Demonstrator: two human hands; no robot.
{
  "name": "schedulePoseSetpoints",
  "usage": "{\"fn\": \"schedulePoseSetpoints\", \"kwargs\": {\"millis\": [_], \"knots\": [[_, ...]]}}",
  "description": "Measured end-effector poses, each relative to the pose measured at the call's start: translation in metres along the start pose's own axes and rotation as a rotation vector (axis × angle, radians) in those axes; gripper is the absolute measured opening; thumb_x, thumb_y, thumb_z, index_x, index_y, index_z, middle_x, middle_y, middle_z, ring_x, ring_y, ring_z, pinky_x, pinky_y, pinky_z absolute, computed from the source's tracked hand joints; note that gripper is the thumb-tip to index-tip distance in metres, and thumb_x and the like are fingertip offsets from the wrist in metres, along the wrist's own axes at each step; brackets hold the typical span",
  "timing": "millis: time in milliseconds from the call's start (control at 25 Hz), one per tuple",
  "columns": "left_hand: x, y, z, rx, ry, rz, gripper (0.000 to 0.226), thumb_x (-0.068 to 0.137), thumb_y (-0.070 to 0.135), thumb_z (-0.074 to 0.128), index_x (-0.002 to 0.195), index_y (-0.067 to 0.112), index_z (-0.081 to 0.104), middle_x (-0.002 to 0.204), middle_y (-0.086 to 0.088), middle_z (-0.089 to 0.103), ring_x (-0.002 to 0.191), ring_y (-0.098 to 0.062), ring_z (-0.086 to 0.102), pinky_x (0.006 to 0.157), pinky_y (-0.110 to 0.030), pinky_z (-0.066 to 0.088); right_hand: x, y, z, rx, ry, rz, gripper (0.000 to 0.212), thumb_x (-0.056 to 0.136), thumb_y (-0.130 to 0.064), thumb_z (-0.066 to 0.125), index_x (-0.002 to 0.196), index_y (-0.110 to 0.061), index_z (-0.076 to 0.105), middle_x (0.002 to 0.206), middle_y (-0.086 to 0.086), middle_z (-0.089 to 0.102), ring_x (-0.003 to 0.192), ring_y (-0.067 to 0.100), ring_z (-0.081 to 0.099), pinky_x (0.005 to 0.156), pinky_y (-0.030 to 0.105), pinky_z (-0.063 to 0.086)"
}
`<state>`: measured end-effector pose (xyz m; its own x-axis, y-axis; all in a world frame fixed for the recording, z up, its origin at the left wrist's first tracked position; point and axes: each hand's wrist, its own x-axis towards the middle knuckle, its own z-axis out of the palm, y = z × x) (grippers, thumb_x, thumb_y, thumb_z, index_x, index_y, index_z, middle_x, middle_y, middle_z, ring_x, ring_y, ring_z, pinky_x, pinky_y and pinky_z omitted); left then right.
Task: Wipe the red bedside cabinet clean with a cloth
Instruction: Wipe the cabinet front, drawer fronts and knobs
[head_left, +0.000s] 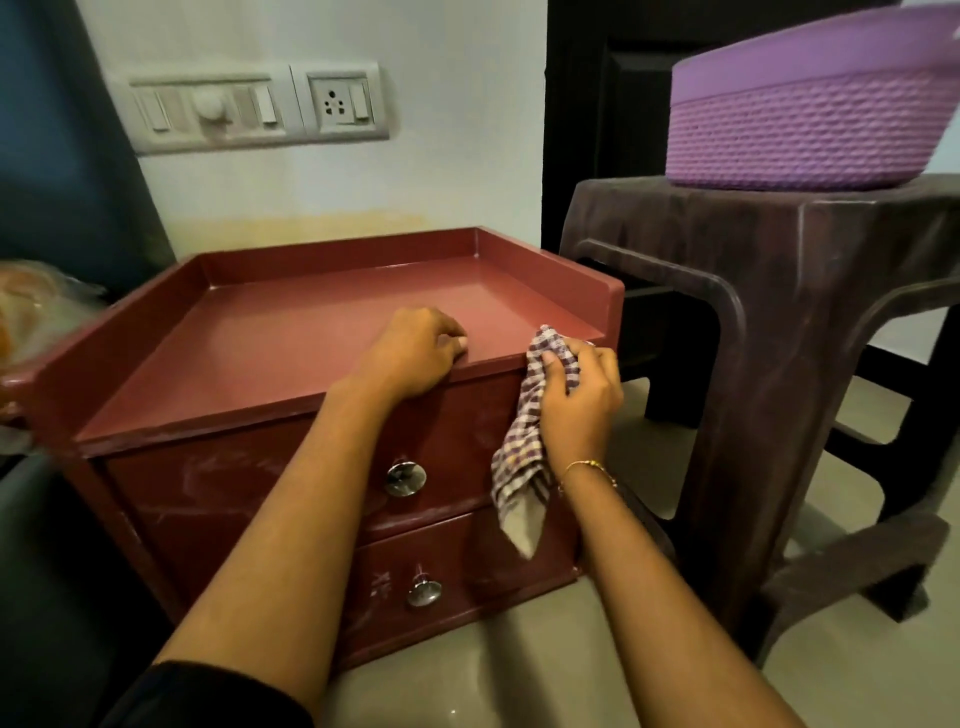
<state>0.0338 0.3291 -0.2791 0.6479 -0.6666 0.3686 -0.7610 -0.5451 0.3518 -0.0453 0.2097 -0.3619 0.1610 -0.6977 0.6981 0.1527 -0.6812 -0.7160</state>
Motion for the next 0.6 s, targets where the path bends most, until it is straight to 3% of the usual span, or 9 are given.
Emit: {"fn": "schedulePoseSetpoints", "kwargs": {"millis": [160,240,400,480,600], "knots": [[-0.011,-0.013,-0.011,0.022,-0.004,0.028,0.028,0.095,0.016,0.048,0.111,0.003,0.066,0.122,-0.014,0.064,0.115,-0.028,0.056,0.094,-0.029,0.041,0.009,-0.001,-0.007,-0.005,0.108,0.196,0.022,0.088,-0.005,0.06,0.106,0.006,0.066,0.11,0.024,0.062,0.095,0.031,0.057,0.068,-0.01,0.025],[-0.017,-0.019,-0.015,0.021,0.054,0.049,0.028,0.095,0.015,0.047,0.111,0.002,0.066,0.119,-0.015,0.066,0.111,-0.027,0.058,0.089,-0.027,0.041,-0.003,-0.015,0.002,0.025,0.112,0.162,0.02,0.085,-0.001,0.062,0.103,0.008,0.067,0.105,0.025,0.063,0.094,0.031,0.061,0.072,-0.007,0.028],[-0.019,-0.021,-0.01,0.053,0.108,0.04,0.028,0.095,0.016,0.046,0.108,0.002,0.067,0.113,-0.015,0.067,0.104,-0.029,0.059,0.086,-0.03,0.043,-0.016,-0.022,0.01,0.028,-0.055,0.001,0.019,0.082,0.002,0.065,0.1,0.008,0.068,0.098,0.021,0.065,0.085,0.016,0.053,0.075,-0.006,0.029],[-0.017,-0.021,-0.008,0.059,0.119,0.031,0.026,0.094,0.017,0.048,0.107,0.005,0.067,0.114,-0.013,0.067,0.105,-0.028,0.059,0.09,-0.033,0.046,-0.005,-0.016,0.001,0.002,-0.097,-0.004,0.019,0.084,-0.001,0.064,0.101,0.006,0.068,0.099,0.021,0.065,0.086,0.021,0.058,0.075,0.002,0.03],[-0.016,-0.023,-0.009,0.074,0.092,0.03,0.026,0.093,0.017,0.05,0.108,0.007,0.068,0.114,-0.011,0.066,0.105,-0.026,0.058,0.091,-0.032,0.045,0.015,-0.002,-0.011,-0.038,0.015,0.175,0.021,0.088,-0.007,0.061,0.105,0.003,0.067,0.108,0.021,0.064,0.099,0.034,0.06,0.072,-0.006,0.024]]}}
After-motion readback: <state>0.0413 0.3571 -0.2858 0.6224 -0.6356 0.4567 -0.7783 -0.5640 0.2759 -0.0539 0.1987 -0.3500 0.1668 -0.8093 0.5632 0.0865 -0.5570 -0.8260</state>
